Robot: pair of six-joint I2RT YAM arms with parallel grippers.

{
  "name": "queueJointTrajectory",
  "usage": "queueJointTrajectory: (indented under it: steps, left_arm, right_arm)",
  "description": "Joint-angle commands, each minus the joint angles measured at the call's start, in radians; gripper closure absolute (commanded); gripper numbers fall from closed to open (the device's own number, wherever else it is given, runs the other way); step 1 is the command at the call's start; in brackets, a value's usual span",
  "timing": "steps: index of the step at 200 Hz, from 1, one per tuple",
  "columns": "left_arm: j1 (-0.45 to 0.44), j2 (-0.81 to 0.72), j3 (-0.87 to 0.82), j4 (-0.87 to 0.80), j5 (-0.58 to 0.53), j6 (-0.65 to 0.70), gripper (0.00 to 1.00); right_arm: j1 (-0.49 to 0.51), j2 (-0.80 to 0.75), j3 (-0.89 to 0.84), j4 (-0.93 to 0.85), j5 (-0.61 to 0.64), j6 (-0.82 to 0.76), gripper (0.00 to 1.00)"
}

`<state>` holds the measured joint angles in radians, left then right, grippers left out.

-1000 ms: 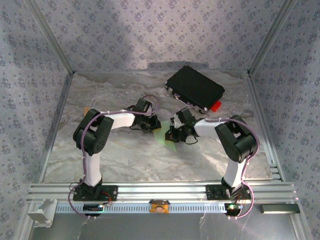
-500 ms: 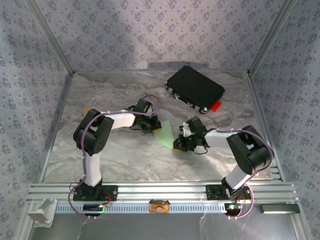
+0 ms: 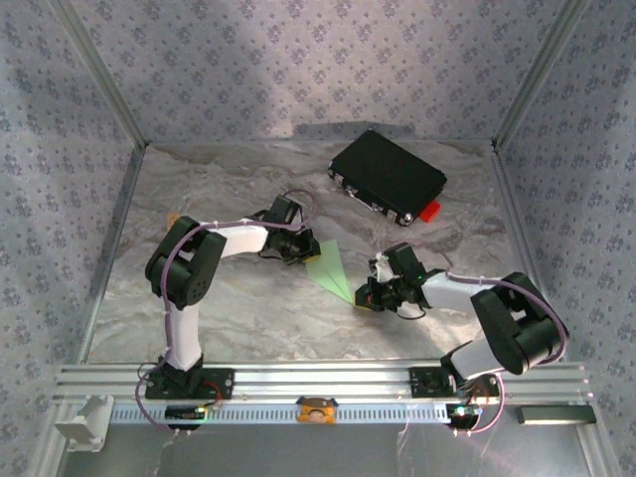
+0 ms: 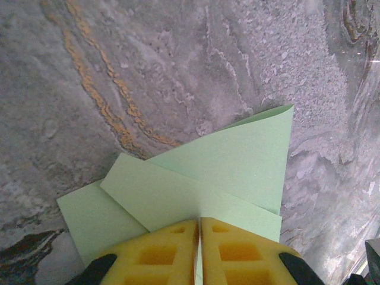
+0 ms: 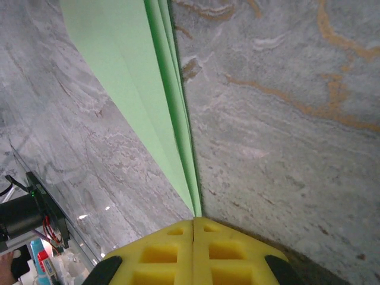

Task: Fold a paper plane with a square sheet of paper (pick it up from the middle)
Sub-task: Fourth fold the wing at the center of the table.

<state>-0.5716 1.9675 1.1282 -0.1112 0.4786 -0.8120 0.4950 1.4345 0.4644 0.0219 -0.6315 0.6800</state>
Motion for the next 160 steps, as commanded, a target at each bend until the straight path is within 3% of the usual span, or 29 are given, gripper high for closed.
queueJointTrajectory:
  steps: [1,11,44,65,160]
  left_arm:
    - [0.001,0.036,-0.033,-0.062,-0.034,-0.004,0.89]
    - [0.001,0.034,-0.036,-0.056,-0.03,-0.009,0.89]
    - [0.001,0.031,-0.041,-0.038,-0.015,-0.025,0.89]
    - [0.001,0.031,-0.041,-0.034,-0.014,-0.032,0.89]
    - [0.001,0.028,-0.04,-0.03,-0.006,-0.041,0.89]
  right_arm:
    - [-0.001,-0.021,0.024,-0.027,0.001,0.042,0.95]
    - [-0.005,-0.022,0.035,-0.019,-0.009,0.066,0.93]
    - [-0.004,-0.009,0.059,-0.054,0.031,0.085,0.73]
    - [-0.014,-0.005,0.041,-0.048,0.028,0.102,0.67]
    - [0.003,0.083,0.06,-0.021,-0.027,0.111,0.66]
